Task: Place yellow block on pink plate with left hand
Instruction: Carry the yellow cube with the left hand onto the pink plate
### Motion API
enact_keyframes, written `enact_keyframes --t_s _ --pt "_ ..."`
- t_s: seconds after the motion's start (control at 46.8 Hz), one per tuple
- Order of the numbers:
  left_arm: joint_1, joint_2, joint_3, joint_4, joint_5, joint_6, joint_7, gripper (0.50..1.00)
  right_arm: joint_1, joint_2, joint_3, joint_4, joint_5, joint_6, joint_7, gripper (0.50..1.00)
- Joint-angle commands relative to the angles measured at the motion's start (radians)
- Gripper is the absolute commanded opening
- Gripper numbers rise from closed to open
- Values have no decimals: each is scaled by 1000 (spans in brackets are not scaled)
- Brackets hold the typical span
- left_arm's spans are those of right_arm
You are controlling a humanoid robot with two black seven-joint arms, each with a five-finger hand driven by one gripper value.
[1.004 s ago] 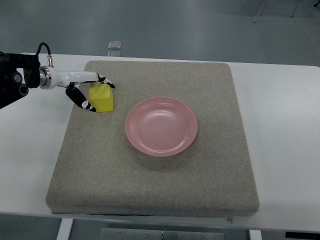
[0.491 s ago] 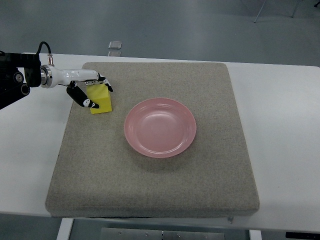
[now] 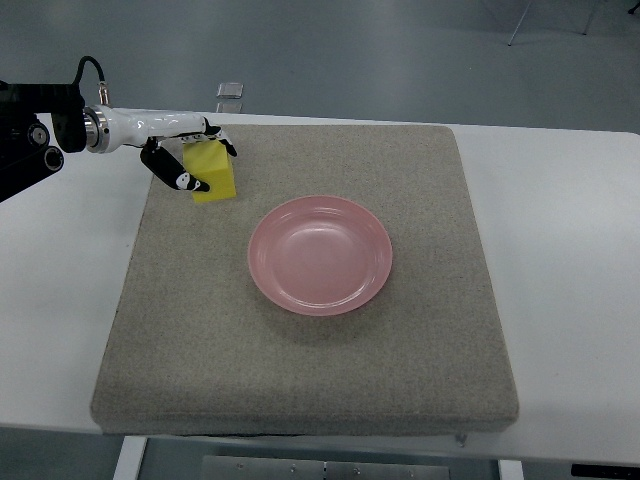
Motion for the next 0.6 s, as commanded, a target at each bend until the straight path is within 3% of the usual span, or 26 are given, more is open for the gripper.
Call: enact_keyframes --t_s 0.0,0.577 --pt "-15 -1 -9 -25 0 0 0 500 1 0 1 0 0 0 0 924" --pt "-61 -28 -14 -259 0 -6 -2 500 1 0 0 0 0 0 0 924"
